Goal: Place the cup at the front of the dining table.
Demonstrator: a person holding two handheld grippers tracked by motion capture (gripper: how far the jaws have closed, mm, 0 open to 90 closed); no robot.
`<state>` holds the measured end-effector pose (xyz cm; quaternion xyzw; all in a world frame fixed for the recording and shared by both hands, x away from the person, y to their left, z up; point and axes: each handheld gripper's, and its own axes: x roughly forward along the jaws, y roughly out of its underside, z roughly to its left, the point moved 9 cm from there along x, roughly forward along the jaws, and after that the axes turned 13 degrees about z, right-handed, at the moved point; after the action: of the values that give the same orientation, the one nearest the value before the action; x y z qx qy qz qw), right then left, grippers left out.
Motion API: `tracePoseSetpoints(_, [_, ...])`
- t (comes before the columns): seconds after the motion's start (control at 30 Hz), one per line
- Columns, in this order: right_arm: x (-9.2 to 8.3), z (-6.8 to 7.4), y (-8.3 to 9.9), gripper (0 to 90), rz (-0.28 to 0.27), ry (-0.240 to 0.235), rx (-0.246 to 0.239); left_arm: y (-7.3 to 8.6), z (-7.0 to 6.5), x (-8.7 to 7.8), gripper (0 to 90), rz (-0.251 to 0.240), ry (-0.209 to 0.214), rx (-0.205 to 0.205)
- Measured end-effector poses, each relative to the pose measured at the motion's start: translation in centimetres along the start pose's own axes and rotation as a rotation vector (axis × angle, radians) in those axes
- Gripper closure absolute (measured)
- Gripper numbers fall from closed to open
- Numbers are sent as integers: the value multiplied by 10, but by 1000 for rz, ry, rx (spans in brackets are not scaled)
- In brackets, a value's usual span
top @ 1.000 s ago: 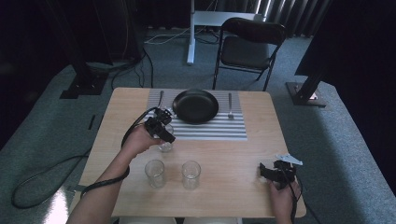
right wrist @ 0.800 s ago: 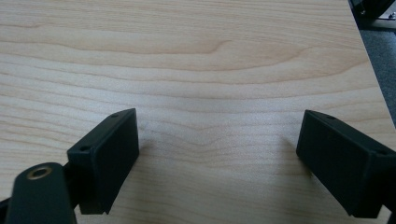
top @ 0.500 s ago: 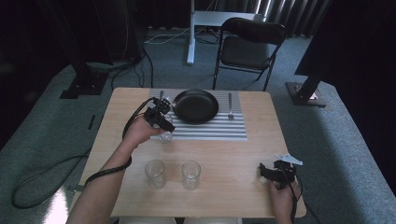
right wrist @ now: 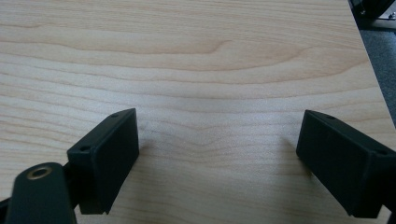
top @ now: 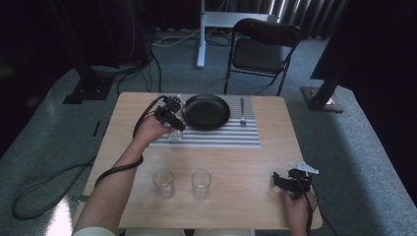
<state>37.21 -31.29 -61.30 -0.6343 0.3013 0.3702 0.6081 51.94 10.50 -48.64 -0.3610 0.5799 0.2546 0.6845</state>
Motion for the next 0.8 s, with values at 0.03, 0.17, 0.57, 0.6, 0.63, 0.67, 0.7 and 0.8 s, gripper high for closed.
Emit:
tracePoseSetpoints(0.03, [0, 0, 0, 125, 0, 0, 0, -1, 1, 0, 287, 4, 0, 0])
tracePoseSetpoints(0.17, [0, 0, 0, 125, 0, 0, 0, -7, 7, 4, 287, 6, -5, -12])
tracePoseSetpoints(0.57, [0, 0, 0, 124, 0, 0, 1, -23, 27, 16, 287, 9, -14, -50])
tracePoseSetpoints(0.6, [0, 0, 0, 124, 0, 0, 1, -25, 29, 16, 287, -3, -14, -47])
tracePoseSetpoints(0.63, [0, 0, 0, 124, 0, 0, 0, -26, 31, 16, 287, -8, -8, -51])
tracePoseSetpoints(0.67, [0, 0, 0, 124, 0, 0, 0, -28, 33, 18, 287, -19, 8, -68])
tracePoseSetpoints(0.7, [0, 0, 0, 125, 0, 0, 1, -29, 34, 19, 287, -21, 15, -75])
tracePoseSetpoints(0.8, [0, 0, 0, 125, 0, 0, 1, -32, 38, 26, 287, -7, 6, -83])
